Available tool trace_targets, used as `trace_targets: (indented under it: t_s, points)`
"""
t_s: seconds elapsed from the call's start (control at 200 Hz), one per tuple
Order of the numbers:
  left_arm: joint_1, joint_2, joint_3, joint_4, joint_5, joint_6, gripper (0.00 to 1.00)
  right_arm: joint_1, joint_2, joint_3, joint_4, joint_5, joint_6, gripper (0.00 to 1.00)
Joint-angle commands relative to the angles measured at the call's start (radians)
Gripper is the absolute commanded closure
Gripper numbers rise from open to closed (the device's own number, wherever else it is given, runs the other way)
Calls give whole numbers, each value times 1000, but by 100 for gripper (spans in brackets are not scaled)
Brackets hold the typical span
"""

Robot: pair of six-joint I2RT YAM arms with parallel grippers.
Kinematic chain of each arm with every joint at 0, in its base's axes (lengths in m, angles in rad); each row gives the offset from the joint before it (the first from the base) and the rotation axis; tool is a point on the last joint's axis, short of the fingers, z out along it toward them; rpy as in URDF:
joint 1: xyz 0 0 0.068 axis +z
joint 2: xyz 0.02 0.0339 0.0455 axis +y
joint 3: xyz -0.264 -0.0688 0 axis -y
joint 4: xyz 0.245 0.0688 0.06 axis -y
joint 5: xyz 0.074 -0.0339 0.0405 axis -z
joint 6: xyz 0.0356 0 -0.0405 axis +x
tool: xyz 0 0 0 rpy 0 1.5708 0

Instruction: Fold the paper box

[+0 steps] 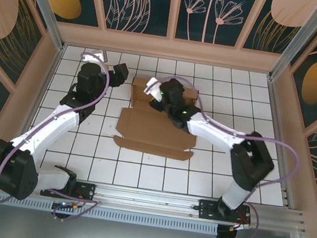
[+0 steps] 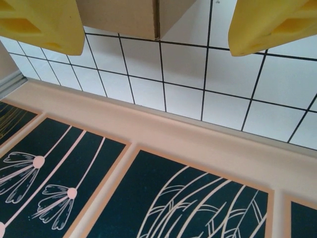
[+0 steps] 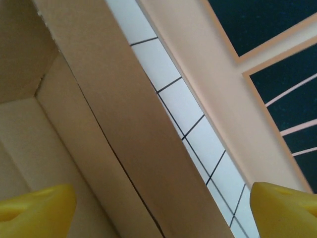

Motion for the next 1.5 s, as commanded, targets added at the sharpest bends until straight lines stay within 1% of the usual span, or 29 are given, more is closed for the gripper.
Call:
trace_targets:
  t_s: [0.0,0.125,0.245,0.37,0.425,0.5,0.545,0.716,0.806,0.846,0.896,0.921,1.006,1.111,1.191,1.311,1.361,1.406,1.456,1.496]
  points:
    - [-34,6,42,-23,-6,-3,24,17,113,117,-4,189,-118,13]
    - [-41,14,46,-33,-14,-9,24,20,187,192,-16,194,-115,22]
    - [-42,23,85,-48,-7,-17,25,12,233,217,-28,172,-123,35]
    - [-42,11,97,-59,-24,-25,26,-26,251,263,-83,99,-66,48]
    - [-42,-3,102,-68,-37,-26,26,-47,258,289,-116,71,-40,56]
    - [-42,-34,110,-81,-60,-24,26,-81,264,323,-165,14,-5,72]
    - [-42,-55,112,-80,-71,-22,26,-99,268,344,-193,-17,9,77]
    - [-42,-93,149,-86,-82,-19,25,-176,295,430,-294,-131,83,79]
    - [-42,-95,175,-98,-80,-19,25,-234,316,492,-368,-221,178,79]
    - [-42,-95,184,-104,-81,-18,26,-259,324,512,-391,-248,231,79]
    - [-42,-97,190,-108,-80,-19,26,-276,330,531,-426,-318,306,78]
    - [-42,-99,191,-108,-81,-21,25,-317,334,538,-443,-356,346,77]
    - [-42,-104,185,-110,-94,-35,25,-381,356,562,-500,-476,487,76]
    - [-42,-113,165,-94,-90,-48,25,-412,388,584,-567,-499,634,74]
    - [-43,-116,157,-93,-79,-58,25,-413,379,524,-563,-488,686,74]
    - [-44,-122,141,-87,-59,-75,25,-418,295,325,-437,-456,828,75]
    - [-45,-125,129,-83,-52,-85,25,-426,261,262,-405,-452,930,78]
    - [-44,-128,118,-80,-48,-95,25,-429,232,212,-392,-445,1036,79]
    - [-44,-132,106,-76,-45,-109,25,-428,187,136,-357,-443,1159,74]
    - [-44,-135,97,-74,-42,-119,25,-422,142,67,-315,-414,1252,71]
